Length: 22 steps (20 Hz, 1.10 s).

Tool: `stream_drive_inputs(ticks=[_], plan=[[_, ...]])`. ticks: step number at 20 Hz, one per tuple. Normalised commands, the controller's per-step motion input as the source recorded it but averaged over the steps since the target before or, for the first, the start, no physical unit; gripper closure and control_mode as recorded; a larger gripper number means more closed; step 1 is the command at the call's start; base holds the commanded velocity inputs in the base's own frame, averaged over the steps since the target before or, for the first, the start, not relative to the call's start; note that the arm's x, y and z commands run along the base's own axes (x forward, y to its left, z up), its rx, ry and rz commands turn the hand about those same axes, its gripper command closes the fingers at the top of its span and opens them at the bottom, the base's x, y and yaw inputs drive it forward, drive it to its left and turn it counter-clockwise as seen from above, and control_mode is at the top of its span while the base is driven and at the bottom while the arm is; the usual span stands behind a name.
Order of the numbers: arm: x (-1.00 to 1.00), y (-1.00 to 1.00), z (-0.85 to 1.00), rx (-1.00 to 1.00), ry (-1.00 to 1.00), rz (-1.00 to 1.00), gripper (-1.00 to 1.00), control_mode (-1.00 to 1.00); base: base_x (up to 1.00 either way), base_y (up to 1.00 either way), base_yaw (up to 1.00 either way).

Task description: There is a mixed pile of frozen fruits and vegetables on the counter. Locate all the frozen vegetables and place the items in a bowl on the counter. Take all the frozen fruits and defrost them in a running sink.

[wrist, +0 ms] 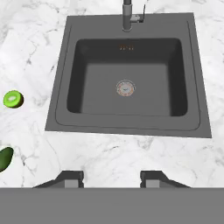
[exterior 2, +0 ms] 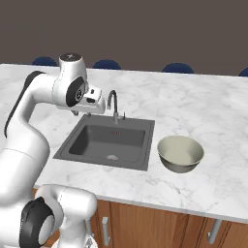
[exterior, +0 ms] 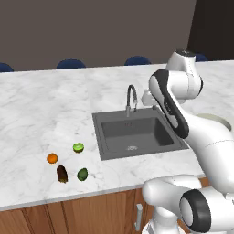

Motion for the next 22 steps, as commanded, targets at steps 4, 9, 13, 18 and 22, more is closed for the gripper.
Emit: stream_drive_inputs(ticks=[4,9,13,18,22], plan=[[0.0,0.31,-0.12,0.01,0.01,0.0,-1.0,-1.0,0.0,0.0,0.0],[-0.1,0.9,-0.2,0.0,0.09,0.0,-1.0,-1.0,0.0,0.0,0.0],[-0.13,0.93,-0.28,0.0,0.11,0.0,-1.0,-1.0,0.0,0.0,0.0],[-0.12,1.0,-0.59,0.0,0.12,0.0,-1.0,-1.0,0.0,0.0,0.0],[-0.25,0.9,-0.52,0.0,0.11,0.03,-1.0,-1.0,0.0,0.0,0.0]])
